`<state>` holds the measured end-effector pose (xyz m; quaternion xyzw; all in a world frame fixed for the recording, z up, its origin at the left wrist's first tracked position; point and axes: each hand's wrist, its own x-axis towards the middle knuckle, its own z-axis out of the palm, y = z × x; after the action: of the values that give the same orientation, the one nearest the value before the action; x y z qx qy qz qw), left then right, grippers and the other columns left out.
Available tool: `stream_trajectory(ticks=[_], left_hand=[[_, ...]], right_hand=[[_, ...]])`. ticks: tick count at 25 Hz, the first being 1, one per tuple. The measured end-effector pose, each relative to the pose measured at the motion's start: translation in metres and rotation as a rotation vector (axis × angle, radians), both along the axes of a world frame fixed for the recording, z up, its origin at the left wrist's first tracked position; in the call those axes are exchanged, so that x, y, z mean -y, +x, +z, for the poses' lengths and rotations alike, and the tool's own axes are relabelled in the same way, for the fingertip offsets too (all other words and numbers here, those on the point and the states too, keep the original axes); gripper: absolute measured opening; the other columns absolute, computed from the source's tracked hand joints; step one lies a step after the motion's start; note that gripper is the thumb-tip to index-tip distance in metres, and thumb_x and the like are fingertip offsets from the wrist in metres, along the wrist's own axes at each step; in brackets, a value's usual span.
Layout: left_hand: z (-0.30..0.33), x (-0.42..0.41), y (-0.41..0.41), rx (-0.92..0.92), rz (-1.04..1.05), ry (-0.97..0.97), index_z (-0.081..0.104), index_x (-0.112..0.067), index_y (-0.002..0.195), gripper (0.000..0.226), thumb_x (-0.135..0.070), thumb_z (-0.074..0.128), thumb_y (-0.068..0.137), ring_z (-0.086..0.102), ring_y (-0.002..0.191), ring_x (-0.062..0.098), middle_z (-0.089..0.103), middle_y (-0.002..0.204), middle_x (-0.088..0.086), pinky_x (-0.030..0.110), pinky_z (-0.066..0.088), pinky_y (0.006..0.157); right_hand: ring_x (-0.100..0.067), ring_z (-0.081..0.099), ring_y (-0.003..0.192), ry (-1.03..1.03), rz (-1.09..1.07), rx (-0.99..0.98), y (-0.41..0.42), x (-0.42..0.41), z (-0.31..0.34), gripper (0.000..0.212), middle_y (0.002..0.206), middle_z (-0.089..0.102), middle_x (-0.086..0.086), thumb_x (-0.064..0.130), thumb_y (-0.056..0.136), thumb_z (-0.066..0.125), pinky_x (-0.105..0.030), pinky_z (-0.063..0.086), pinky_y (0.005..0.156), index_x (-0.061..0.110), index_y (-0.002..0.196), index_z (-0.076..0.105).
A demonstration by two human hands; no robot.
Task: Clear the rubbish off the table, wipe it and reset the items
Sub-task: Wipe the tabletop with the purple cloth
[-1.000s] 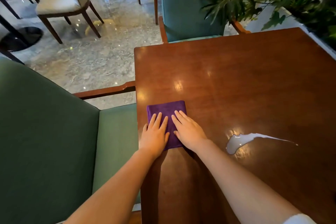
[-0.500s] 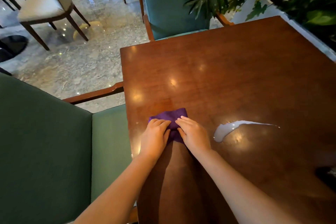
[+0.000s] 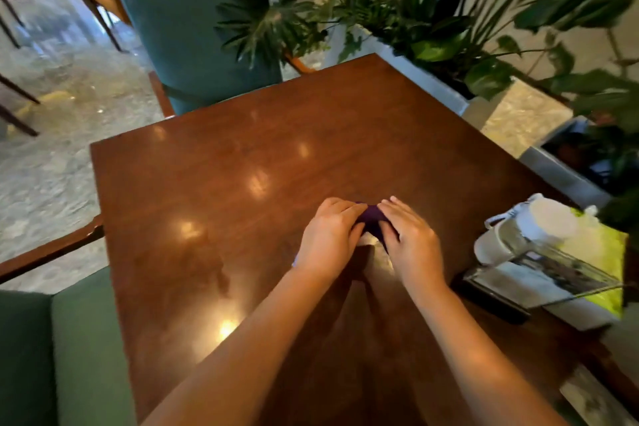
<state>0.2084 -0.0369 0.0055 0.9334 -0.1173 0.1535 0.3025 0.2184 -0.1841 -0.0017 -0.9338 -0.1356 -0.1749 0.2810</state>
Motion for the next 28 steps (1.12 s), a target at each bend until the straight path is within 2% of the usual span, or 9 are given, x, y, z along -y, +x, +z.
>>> stream_trajectory(ticks=[3, 8, 11, 12, 14, 16, 21, 24, 28], left_hand=[[-0.017, 0.036, 0.028, -0.044, -0.034, -0.050, 0.066, -0.009, 0.110, 0.029, -0.010, 0.064, 0.081, 0.057, 0.100, 0.025, 0.069, 0.104, 0.007, 0.032, 0.045, 0.087], [-0.066, 0.070, 0.039, -0.283, -0.109, 0.026, 0.062, -0.007, 0.116, 0.032, -0.007, 0.060, 0.084, 0.056, 0.107, 0.029, 0.064, 0.114, 0.013, 0.034, 0.042, 0.091], [-0.086, 0.074, 0.037, -0.188, -0.110, 0.195, 0.066, -0.003, 0.110, 0.039, -0.006, 0.075, 0.072, 0.064, 0.103, 0.028, 0.068, 0.109, 0.014, 0.035, 0.053, 0.081], [-0.087, 0.075, 0.036, -0.191, -0.126, 0.272, 0.061, -0.004, 0.118, 0.043, -0.009, 0.072, 0.076, 0.059, 0.112, 0.026, 0.065, 0.119, 0.014, 0.036, 0.049, 0.090], [-0.089, 0.077, 0.034, -0.283, -0.147, 0.428, 0.033, -0.006, 0.141, 0.050, -0.019, 0.046, 0.095, 0.029, 0.138, 0.020, 0.035, 0.148, 0.009, 0.038, 0.021, 0.112], [-0.091, 0.076, 0.031, -0.364, -0.137, 0.538, 0.007, -0.010, 0.148, 0.053, -0.028, 0.026, 0.101, 0.003, 0.144, 0.016, 0.008, 0.157, 0.005, 0.039, -0.001, 0.115], [-0.094, 0.081, 0.025, -0.423, -0.114, 0.578, -0.008, -0.020, 0.147, 0.061, -0.042, 0.020, 0.098, -0.013, 0.142, 0.017, -0.011, 0.157, 0.005, 0.044, -0.012, 0.112], [-0.096, 0.079, 0.021, -0.444, -0.141, 0.625, -0.013, -0.028, 0.145, 0.062, -0.051, 0.016, 0.096, -0.025, 0.136, 0.016, -0.020, 0.154, 0.005, 0.049, -0.016, 0.109], [-0.100, 0.073, 0.025, -0.475, -0.182, 0.675, -0.014, -0.036, 0.144, 0.064, -0.060, 0.015, 0.092, -0.029, 0.134, 0.017, -0.027, 0.151, 0.004, 0.054, -0.018, 0.107]], right_hand=[[-0.024, 0.058, 0.115, -0.031, -0.044, -0.022, 0.021, 0.035, -0.016, 0.026, 0.114, 0.068, -0.014, 0.002, 0.084, 0.060, -0.023, 0.037, 0.100, 0.003, 0.109, 0.066], [-0.027, 0.041, 0.131, -0.093, -0.082, -0.356, 0.030, 0.067, -0.061, 0.033, 0.136, 0.051, -0.014, 0.007, 0.089, 0.054, -0.037, 0.031, 0.109, 0.007, 0.121, 0.059], [-0.032, 0.034, 0.134, -0.058, -0.138, -0.340, 0.019, 0.066, -0.071, 0.045, 0.145, 0.037, -0.018, 0.009, 0.087, 0.058, -0.040, 0.032, 0.108, 0.011, 0.131, 0.050], [-0.033, 0.034, 0.134, -0.013, -0.180, -0.328, 0.015, 0.062, -0.071, 0.050, 0.146, 0.033, -0.019, 0.010, 0.086, 0.061, -0.040, 0.033, 0.107, 0.011, 0.134, 0.046], [-0.032, 0.038, 0.130, 0.184, -0.315, -0.347, 0.007, 0.055, -0.067, 0.060, 0.144, 0.033, -0.021, 0.016, 0.083, 0.067, -0.039, 0.036, 0.104, 0.010, 0.137, 0.040], [-0.029, 0.043, 0.127, 0.395, -0.430, -0.446, 0.007, 0.052, -0.061, 0.061, 0.139, 0.043, -0.018, 0.023, 0.084, 0.065, -0.035, 0.036, 0.102, 0.009, 0.137, 0.038], [-0.021, 0.048, 0.125, 0.497, -0.307, -0.484, 0.026, 0.059, -0.059, 0.053, 0.134, 0.055, -0.006, -0.002, 0.083, 0.058, -0.019, 0.034, 0.099, 0.015, 0.132, 0.048], [-0.023, 0.050, 0.122, 0.276, -0.293, -0.457, 0.027, 0.063, -0.066, 0.054, 0.135, 0.052, -0.006, 0.004, 0.086, 0.058, -0.024, 0.040, 0.096, 0.018, 0.135, 0.044], [-0.027, 0.059, 0.102, -0.171, -0.418, -0.467, 0.016, 0.060, -0.070, 0.061, 0.130, 0.039, -0.012, 0.028, 0.085, 0.064, -0.036, 0.052, 0.072, 0.024, 0.138, 0.034]])
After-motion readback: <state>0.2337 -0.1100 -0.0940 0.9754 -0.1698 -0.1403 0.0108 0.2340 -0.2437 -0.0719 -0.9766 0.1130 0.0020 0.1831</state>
